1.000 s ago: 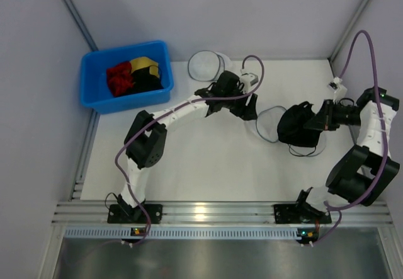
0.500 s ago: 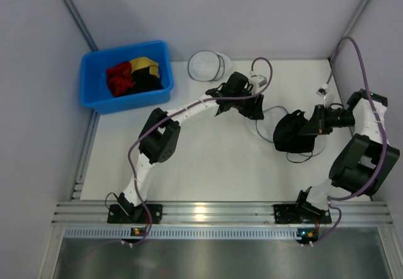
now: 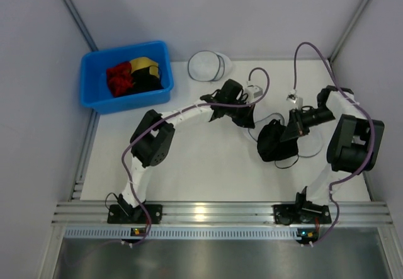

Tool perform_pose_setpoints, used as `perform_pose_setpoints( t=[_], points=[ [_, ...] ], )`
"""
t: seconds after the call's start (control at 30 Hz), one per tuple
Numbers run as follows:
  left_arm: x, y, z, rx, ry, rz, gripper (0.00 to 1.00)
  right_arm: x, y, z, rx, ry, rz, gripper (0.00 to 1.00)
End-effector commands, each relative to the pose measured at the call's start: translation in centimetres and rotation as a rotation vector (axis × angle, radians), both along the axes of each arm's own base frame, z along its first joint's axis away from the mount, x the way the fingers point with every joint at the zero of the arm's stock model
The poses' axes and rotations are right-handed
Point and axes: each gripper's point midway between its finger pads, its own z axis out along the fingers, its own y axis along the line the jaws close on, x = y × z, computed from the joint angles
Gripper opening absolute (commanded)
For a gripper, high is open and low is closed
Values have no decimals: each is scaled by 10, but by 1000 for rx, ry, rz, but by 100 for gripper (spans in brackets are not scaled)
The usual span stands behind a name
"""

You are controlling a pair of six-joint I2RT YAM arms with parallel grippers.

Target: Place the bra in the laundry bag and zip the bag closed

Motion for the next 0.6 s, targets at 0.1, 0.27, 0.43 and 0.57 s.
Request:
perform_pose_setpoints(
  t=[0.1,0.27,0.43,0.57],
  points=[
    [-37,24,56,-115,-104,-173,0,-23,30,20,76,82,119,0],
    [-39,32,57,-113,-126,-188,0,-33,58,13,88,128,229,0],
    [-41,35,60,-116,-203,-246,0,-45,83,-1,107,218,326,0],
    [-54,41,53,-123,-195,-308,0,-30,91,-5,133,234,317,0]
  ],
)
